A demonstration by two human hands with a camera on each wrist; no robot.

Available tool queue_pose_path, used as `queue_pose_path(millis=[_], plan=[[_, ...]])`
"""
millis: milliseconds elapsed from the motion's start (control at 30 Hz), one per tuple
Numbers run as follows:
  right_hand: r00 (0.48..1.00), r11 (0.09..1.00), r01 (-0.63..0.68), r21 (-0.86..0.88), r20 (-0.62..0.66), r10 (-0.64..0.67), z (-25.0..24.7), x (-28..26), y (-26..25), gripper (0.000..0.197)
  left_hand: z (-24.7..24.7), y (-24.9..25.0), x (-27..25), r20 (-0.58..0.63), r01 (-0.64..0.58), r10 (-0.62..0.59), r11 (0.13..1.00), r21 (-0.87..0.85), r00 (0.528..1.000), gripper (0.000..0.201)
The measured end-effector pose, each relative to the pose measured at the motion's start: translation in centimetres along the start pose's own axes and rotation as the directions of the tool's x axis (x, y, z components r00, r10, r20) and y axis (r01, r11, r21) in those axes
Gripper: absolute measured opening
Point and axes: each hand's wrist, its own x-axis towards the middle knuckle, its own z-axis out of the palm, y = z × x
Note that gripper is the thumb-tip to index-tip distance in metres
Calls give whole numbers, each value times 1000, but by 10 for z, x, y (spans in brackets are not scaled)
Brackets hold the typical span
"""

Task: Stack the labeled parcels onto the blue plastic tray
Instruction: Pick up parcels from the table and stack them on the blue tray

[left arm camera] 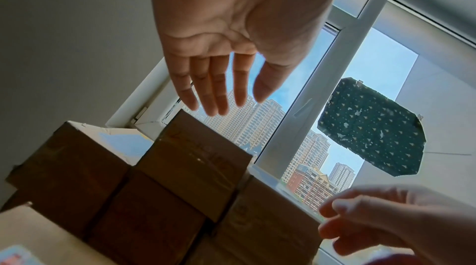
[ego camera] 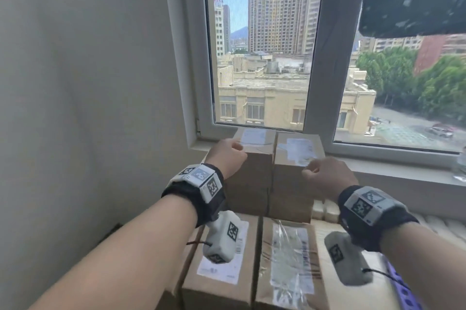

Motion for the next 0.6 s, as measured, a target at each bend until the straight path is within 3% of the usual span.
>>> queue_pose_path(millis=[167,600], plan=[[998,998,-23,58,-64,26,12,24,-39,22,-15,-28,37,-42,65,-67,997,-37,997,52],[995,986,-75,152,-55,84,45,49,-81,37,10,-46,95,125,203,-184,966,-161,975,70]])
